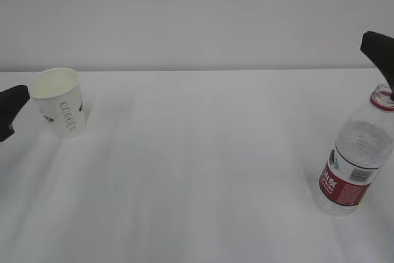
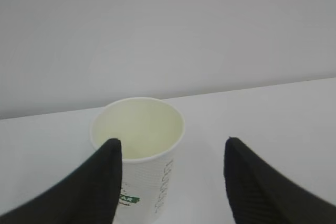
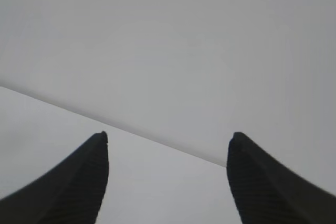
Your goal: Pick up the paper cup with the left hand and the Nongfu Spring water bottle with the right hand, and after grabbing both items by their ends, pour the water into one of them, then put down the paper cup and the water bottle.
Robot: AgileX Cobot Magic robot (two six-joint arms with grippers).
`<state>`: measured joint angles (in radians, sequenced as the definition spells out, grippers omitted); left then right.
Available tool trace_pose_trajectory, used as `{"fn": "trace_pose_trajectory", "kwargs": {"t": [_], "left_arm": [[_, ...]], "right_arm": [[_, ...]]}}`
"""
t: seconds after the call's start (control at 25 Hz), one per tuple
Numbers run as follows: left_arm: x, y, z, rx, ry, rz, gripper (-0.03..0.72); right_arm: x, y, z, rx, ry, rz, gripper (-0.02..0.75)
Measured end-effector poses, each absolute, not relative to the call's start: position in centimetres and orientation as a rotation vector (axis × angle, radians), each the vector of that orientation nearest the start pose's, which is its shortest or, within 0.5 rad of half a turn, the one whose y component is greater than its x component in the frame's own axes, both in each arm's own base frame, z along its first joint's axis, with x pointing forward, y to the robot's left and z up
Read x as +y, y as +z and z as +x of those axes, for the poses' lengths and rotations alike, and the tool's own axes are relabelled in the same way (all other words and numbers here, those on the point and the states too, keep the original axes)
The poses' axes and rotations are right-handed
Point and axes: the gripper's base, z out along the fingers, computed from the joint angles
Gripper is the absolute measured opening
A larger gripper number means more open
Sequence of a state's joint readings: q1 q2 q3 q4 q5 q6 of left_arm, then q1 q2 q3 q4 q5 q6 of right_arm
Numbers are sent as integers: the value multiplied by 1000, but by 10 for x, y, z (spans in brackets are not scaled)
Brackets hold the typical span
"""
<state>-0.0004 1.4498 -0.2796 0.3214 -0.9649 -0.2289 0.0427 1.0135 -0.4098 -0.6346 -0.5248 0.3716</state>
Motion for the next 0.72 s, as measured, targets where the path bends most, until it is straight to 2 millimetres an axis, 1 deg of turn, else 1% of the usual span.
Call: {"fn": "trace_pose_trajectory", "kwargs": {"t": [0.12, 0.24, 0.32, 0.48, 0.72], "left_arm": [[-25, 181, 230, 1700, -278, 161, 451], [-26, 181, 230, 1687, -286, 164, 451], [-26, 182, 230, 1681, -289, 170, 451], [-27, 182, 230, 1680, -291, 175, 451], [-27, 182, 230, 1676, -295, 186, 451]], "right_arm": [[37, 267, 197, 1587, 154, -434, 555], [38, 267, 198, 1588, 160, -431, 629], [37, 267, 198, 1588, 161, -427, 649], [36, 264, 199, 1618, 149, -421, 659], [37, 254, 206, 1659, 170, -420, 661]]}}
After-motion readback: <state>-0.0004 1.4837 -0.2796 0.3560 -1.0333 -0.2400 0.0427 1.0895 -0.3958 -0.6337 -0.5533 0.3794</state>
